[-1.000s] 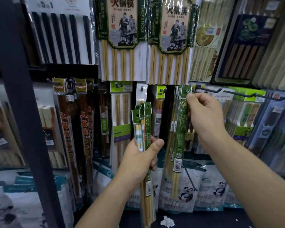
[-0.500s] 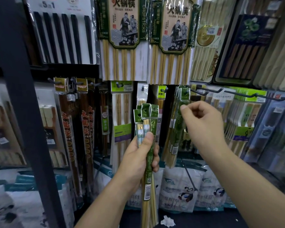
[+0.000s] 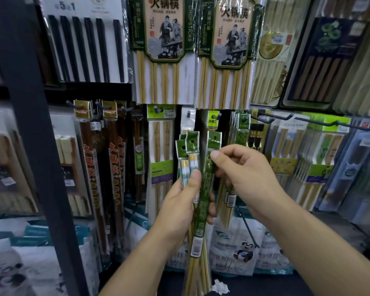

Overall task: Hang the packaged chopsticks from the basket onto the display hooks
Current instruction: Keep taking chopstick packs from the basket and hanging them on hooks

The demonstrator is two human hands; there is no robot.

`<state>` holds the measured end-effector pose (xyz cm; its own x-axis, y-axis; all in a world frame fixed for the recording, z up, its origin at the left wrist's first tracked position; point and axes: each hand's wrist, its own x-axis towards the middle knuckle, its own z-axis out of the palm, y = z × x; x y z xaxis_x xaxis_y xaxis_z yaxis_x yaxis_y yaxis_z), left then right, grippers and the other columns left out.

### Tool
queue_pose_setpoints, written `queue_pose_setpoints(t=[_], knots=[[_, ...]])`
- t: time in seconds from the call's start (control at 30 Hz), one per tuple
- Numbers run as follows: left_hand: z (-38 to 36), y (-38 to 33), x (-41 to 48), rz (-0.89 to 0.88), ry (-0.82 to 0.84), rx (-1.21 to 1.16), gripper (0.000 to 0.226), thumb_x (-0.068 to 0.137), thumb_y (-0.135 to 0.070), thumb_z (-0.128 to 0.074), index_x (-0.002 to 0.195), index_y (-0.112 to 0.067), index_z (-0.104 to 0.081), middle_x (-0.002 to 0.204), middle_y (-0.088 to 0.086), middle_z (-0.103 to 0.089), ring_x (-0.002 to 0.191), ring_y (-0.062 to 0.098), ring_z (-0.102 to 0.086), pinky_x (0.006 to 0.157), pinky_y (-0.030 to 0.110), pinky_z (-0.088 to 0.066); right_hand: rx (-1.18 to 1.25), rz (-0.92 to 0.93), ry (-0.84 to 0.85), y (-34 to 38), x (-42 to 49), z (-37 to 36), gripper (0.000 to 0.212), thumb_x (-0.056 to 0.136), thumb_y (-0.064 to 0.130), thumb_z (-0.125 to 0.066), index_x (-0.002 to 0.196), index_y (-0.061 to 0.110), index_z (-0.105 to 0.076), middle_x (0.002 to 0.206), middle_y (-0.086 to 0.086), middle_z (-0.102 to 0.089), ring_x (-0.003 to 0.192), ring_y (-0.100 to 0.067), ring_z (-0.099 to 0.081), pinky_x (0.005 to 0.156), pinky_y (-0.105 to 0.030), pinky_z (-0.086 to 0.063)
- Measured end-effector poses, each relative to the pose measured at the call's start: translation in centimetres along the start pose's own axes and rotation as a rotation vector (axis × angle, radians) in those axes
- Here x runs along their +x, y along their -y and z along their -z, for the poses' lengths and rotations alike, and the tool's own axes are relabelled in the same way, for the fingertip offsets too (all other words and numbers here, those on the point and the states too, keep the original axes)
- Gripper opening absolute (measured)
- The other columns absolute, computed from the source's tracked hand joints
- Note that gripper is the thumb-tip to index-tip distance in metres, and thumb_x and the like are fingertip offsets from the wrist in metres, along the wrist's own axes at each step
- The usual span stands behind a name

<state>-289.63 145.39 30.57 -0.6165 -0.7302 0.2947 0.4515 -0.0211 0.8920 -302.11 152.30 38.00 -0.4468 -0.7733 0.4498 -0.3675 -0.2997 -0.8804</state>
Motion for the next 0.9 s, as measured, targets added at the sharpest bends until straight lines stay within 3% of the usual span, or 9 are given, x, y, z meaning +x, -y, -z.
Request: queue_pose_setpoints(t=[0.1, 0.17, 0.3, 0.43, 0.6, 0.9], knots=[[0.3, 0.1, 0.3, -0.013, -0.082, 0.059, 0.039, 0.093, -0.058, -0.06, 0.092, -0.02, -0.072, 0.087, 0.011, -0.075, 0.08, 0.026, -0.073, 0.072, 0.043, -0.06, 0.037, -0.01, -0.111, 0.6, 0.6, 0.5, 0.014, 0.095, 0.023, -0.07, 0.083, 0.015, -0.069, 0.063, 0.002, -0.061, 0.055, -0.004, -0.056, 0.055, -0.018, -0.044], [0.5, 0.1, 0.5, -0.031, -0.112, 0.156, 0.046, 0.094, -0.061, -0.056, 0.088, -0.016, -0.064, 0.083, 0.002, -0.072, 0.082, 0.019, -0.07, 0.083, 0.039, -0.054, 0.071, 0.007, -0.19, 1.0, 1.2, 1.0, 0.012, 0.096, 0.02, -0.068, 0.085, 0.016, -0.067, 0.062, 0.004, -0.059, 0.054, -0.004, -0.053, 0.053, -0.016, -0.044], [0.1, -0.2, 0.3, -0.033, -0.073, 0.116, 0.041, 0.091, -0.056, -0.055, 0.09, -0.016, -0.054, 0.07, -0.001, -0.06, 0.064, 0.017, -0.059, 0.071, 0.038, -0.051, 0.033, 0.042, -0.318, 1.1, 2.5, 2.0, 0.009, 0.097, 0.024, -0.069, 0.087, 0.022, -0.068, 0.059, 0.013, -0.054, 0.056, -0.004, -0.048, 0.055, -0.019, -0.043], [-0.1, -0.1, 0.3, -0.023, -0.052, 0.104, 0.042, 0.089, -0.056, -0.056, 0.091, -0.014, -0.054, 0.071, -0.002, -0.06, 0.064, 0.016, -0.058, 0.07, 0.035, -0.053, -0.023, 0.022, -0.371, 0.7, 3.4, 2.7, 0.025, 0.099, 0.033, -0.065, 0.075, 0.027, -0.07, 0.057, 0.012, -0.05, 0.056, -0.008, -0.044, 0.058, -0.025, -0.04], [-0.2, -0.2, 0.3, -0.026, -0.052, 0.104, 0.041, 0.088, -0.055, -0.056, 0.091, -0.014, -0.056, 0.072, -0.001, -0.061, 0.065, 0.015, -0.06, 0.071, 0.037, -0.053, -0.052, 0.02, -0.362, 0.7, 4.2, 3.1, 0.032, 0.1, 0.034, -0.063, 0.069, 0.027, -0.069, 0.055, 0.009, -0.046, 0.05, -0.006, -0.041, 0.053, -0.018, -0.04], [-0.3, -0.2, 0.2, -0.013, -0.059, 0.129, 0.043, 0.087, -0.057, -0.056, 0.094, -0.014, -0.056, 0.074, 0.0, -0.062, 0.066, 0.016, -0.06, 0.071, 0.035, -0.054, -0.033, -0.044, -0.378, 0.4, 4.4, 3.0, 0.033, 0.099, 0.027, -0.064, 0.069, 0.013, -0.06, 0.044, 0.018, -0.043, 0.048, 0.01, -0.048, 0.074, -0.028, -0.038]])
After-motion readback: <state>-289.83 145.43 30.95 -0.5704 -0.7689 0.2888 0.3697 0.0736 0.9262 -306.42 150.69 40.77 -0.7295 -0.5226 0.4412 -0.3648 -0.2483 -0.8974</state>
